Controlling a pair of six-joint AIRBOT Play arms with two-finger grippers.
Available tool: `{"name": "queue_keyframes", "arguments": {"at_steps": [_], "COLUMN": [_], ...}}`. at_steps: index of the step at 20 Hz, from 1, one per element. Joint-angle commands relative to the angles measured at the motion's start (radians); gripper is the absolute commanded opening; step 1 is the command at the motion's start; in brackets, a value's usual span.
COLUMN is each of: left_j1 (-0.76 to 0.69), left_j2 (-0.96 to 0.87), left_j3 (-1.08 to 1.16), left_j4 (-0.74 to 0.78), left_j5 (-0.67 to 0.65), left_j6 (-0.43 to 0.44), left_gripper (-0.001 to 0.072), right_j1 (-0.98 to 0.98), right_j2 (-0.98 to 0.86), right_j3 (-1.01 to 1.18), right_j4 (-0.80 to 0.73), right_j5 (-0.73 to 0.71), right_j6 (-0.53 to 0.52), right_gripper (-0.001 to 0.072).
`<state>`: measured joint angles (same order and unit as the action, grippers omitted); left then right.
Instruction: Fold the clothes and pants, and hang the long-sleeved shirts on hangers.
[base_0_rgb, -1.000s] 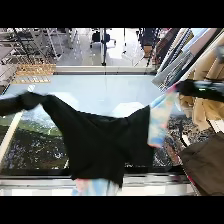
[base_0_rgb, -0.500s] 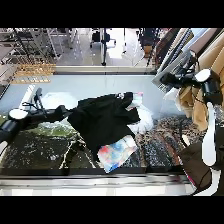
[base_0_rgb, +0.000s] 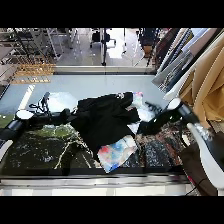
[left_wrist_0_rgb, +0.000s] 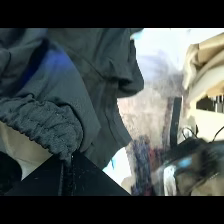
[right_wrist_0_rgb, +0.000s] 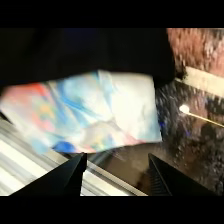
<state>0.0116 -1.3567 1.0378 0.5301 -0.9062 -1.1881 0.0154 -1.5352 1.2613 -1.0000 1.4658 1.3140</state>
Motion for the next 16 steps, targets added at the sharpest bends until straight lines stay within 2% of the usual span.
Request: {"name": "queue_keyframes", "arguments": {"at_steps": [1,4,6,10,13,14,15,16], "left_j1": [-0.001,-0.001,0.0,0.0,0.0,0.0,0.0,0.0], "left_j2": [-0.001,-0.001,-0.001,-0.001,-0.001,-0.001,-0.001,-0.001], "left_j3": [0.0,0.0,0.0,0.0,0.0,0.0,0.0,0.0], "left_j4": [-0.001,-0.001,-0.001,-0.001,-0.01,-0.021,-0.035,-0.05], "left_j5": [-0.026,-0.026,-0.03,-0.03,-0.03,-0.03,-0.03,-0.03], "left_j6": [0.0,0.0,0.0,0.0,0.0,0.0,0.0,0.0], "left_gripper": [0.0014,0.0014,0.0014,0.0014,0.0014,0.0014,0.0014,0.0014], "right_j1": [0.159,0.272,0.316,0.342,0.342,0.342,0.342,0.342], "right_j2": [0.124,0.113,0.113,0.112,0.108,0.101,0.093,0.083], "right_j3": [-0.255,-0.27,-0.27,-0.27,-0.27,-0.27,-0.27,-0.27], "right_j4": [-0.222,-0.263,-0.27,-0.465,-0.492,-0.492,-0.492,-0.485], "right_j5": [-0.235,-0.397,-0.453,-0.417,-0.434,-0.453,-0.475,-0.498], "right_j6": [0.051,0.061,0.08,0.073,0.026,0.026,0.027,0.029], "right_gripper": [0.0444,0.0435,0.0416,0.0417,0.0416,0.0332,0.0218,0.0168]}}
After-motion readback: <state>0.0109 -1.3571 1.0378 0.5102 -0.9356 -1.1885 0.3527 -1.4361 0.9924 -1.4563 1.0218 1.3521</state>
